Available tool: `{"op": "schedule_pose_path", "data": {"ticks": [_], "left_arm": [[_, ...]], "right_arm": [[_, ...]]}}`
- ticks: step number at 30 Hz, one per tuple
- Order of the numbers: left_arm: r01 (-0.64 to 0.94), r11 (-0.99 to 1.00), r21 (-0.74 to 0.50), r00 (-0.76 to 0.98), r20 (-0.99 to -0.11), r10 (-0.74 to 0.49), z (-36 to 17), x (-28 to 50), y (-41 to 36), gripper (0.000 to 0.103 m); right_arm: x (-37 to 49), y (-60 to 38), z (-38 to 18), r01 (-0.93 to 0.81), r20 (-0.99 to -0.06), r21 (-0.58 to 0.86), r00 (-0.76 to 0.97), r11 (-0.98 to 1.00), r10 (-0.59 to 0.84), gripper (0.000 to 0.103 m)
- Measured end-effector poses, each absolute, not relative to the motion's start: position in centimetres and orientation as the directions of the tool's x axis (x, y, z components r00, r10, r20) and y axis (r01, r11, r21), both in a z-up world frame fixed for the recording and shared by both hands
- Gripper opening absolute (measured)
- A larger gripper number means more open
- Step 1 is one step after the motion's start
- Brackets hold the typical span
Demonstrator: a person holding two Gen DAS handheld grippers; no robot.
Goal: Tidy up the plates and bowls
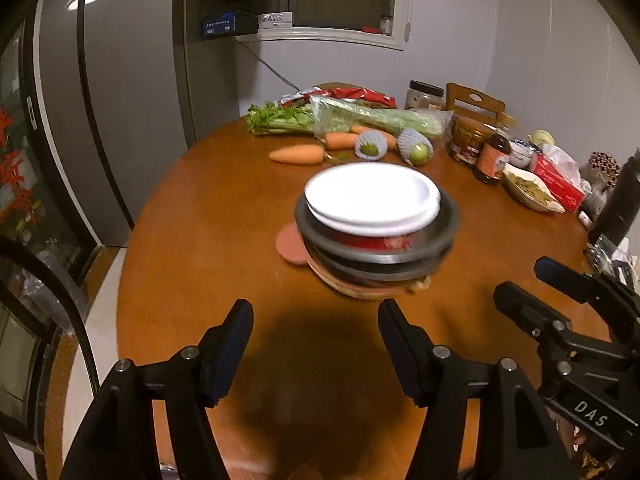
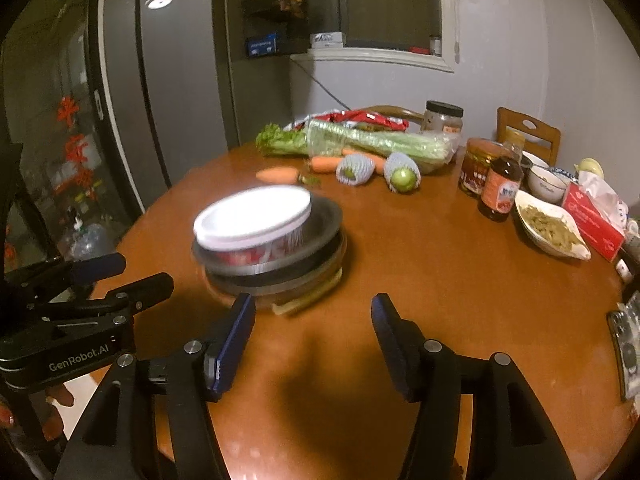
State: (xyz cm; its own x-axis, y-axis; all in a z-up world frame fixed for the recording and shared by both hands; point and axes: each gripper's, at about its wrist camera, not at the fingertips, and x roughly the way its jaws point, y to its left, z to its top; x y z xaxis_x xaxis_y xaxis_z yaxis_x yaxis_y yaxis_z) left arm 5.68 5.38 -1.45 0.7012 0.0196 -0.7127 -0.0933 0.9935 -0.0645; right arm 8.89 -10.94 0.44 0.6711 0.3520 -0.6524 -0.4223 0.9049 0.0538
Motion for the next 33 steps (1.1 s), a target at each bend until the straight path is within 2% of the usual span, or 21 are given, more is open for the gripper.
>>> {"op": "schedule_pose_path", "data": {"ticks": [9,14,33], "left_arm": [[-0.113,0.992,-0.061,0.691,-0.722,0.034,-2.8,3.4,4.2,0.065],[-0.096,0.994,-0.043,0.684,-0.729,0.035,-3.3,2.9,3.3,0.065],[-0.074,0.997,-0.038,0.685,-0.729,0.023,-3.2,2.3,2.9,0.065]], "right_arm": [[4.7,-13.0,-0.8,-0.364,-0.624,0.054,0.715,0.93,0.316,0.064],[3.3,-14.0,-1.4,-0.353,-0.606,0.104,0.718,0.93,0.341,0.065],[2.3,-13.8,-1.9,-0.354,-0.625,0.087,0.708,0.931,0.327,0.066]]}}
